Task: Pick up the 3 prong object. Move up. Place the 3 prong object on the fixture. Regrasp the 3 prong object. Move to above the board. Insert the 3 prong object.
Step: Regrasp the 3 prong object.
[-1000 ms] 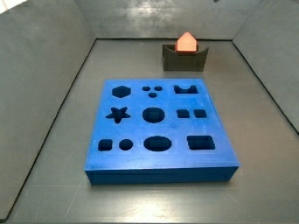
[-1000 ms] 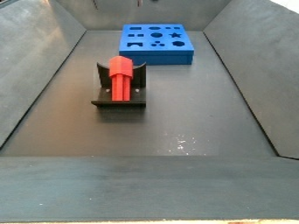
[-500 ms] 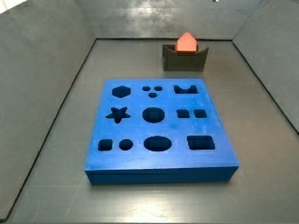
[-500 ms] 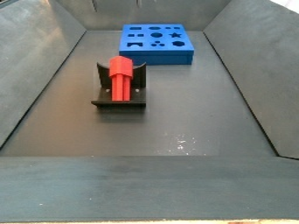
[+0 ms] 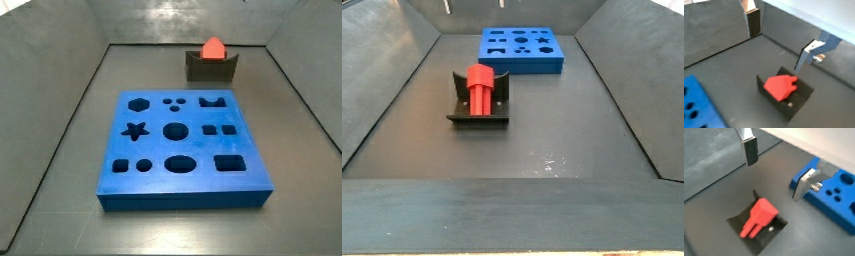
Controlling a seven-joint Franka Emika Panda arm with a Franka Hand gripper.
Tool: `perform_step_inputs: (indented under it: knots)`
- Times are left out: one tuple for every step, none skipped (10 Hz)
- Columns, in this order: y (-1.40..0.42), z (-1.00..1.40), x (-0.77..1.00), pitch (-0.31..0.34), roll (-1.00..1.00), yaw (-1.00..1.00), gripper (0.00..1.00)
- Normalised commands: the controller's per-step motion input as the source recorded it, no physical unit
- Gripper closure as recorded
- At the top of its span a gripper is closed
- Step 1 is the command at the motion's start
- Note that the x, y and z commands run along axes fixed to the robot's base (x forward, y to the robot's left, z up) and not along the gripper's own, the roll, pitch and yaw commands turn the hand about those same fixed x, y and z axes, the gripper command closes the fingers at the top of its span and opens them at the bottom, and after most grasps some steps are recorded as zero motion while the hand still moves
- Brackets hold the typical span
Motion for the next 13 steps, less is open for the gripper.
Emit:
perform_step_inputs:
  knots:
    - [-0.02,0.01,-0.02,0.005,1.00,0.03,0.00]
    - [-0.02,0.01,-0.01,0.008,1.00,0.03,0.00]
    - [-0.03,0.00,0.01,0.016,1.00,0.03,0.00]
    - [-0.02,0.00,0.02,0.022,1.00,0.04,0.00]
    - [-0.03,-0.01,0.04,0.034,1.00,0.04,0.00]
    - [-0.03,-0.01,0.05,0.041,1.00,0.04,0.00]
    - [-0.03,-0.01,0.07,0.068,1.00,0.05,0.00]
    - [-0.03,-0.02,0.08,0.084,1.00,0.06,0.00]
    - [-0.04,-0.02,0.09,0.117,1.00,0.08,0.00]
    - [-0.04,-0.02,0.10,0.145,1.00,0.10,0.00]
    - [-0.04,-0.02,0.10,0.150,0.82,0.13,0.00]
    - [-0.05,-0.02,0.10,0.141,0.70,0.14,0.00]
    - [-0.05,-0.02,0.10,0.120,0.45,0.16,0.00]
